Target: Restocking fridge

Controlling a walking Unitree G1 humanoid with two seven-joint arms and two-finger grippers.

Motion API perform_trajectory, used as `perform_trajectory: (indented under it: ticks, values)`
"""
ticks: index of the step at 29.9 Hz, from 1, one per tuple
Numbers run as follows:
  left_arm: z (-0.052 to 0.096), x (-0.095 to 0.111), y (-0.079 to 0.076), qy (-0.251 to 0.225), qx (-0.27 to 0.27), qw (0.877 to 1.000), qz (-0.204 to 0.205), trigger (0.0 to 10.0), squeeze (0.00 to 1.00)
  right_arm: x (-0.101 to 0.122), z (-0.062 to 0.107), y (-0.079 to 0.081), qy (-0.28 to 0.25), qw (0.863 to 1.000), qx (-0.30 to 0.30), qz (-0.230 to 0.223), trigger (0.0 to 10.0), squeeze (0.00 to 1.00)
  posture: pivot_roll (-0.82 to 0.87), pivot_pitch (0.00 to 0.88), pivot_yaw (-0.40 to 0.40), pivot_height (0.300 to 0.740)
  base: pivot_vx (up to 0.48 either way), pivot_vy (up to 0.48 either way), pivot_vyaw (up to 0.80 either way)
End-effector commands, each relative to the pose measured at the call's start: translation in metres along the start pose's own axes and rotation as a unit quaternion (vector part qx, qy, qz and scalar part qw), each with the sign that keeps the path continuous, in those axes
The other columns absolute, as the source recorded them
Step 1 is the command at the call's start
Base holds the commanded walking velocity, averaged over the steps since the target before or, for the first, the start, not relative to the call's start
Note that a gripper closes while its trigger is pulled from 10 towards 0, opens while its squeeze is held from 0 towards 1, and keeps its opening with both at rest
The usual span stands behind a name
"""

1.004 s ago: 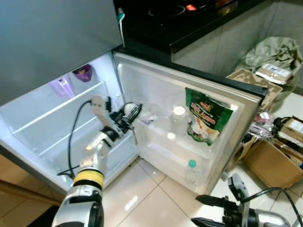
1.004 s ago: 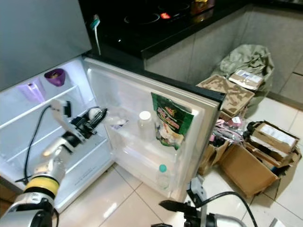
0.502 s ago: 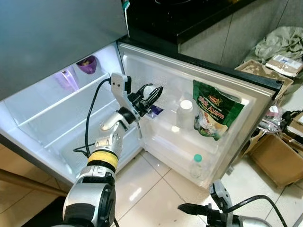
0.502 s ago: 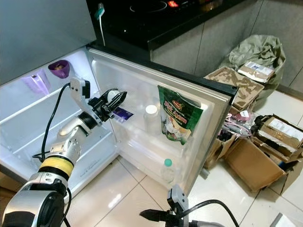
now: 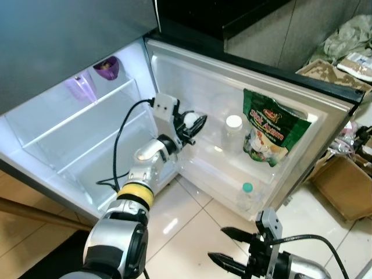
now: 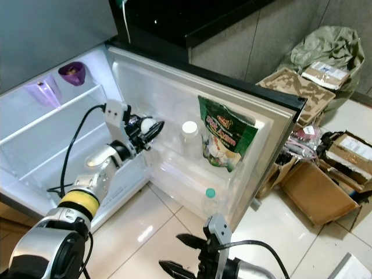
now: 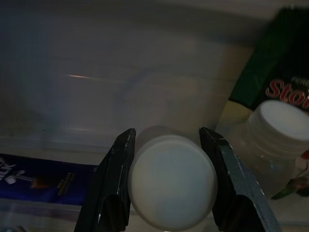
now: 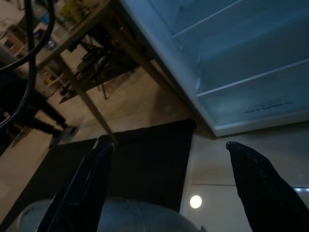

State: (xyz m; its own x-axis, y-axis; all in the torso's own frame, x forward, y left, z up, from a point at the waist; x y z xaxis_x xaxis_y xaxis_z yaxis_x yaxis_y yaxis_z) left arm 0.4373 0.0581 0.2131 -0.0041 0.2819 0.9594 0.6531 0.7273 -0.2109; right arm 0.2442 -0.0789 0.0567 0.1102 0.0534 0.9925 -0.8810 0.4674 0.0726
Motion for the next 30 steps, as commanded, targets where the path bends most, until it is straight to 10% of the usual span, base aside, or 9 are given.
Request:
perform_trajectory:
  ticks: [1,30]
  values:
    - [-0.002,-0.001,-0.003,0.0,0.0,1.0,-0.013,10.0,0.0,-0.001,0.002,0.001,-0.002,1.0,-0.014,-0.008,10.0,0.0,-0.13,0.275,0.134,0.74,0.0,0.0,0.0]
    - [-0.038,0.011,-0.035,0.048,-0.04,0.997,-0.052,10.0,0.0,0.013,0.002,-0.022,-0.023,0.995,-0.097,0.006,10.0,0.0,-0.13,0.3,0.155,0.74,0.0,0.0,0.0]
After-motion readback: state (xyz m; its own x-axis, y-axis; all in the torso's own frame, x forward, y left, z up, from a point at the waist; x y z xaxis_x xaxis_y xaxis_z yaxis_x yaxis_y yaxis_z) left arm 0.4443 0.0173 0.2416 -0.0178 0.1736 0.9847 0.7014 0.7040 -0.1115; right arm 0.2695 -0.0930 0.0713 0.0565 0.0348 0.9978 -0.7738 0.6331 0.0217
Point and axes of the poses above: a point about 5 cm out from each wrist's last joint towards the gripper, its own z axis pointing back from the gripper into the wrist, its own x axis along the axis of the wrist's last joint, y = z × x, the point moved 6 cm from there along -z, pointing out of the wrist towards the gripper, and after that the axes turned 12 degrees about z, right-handed, at the moved point
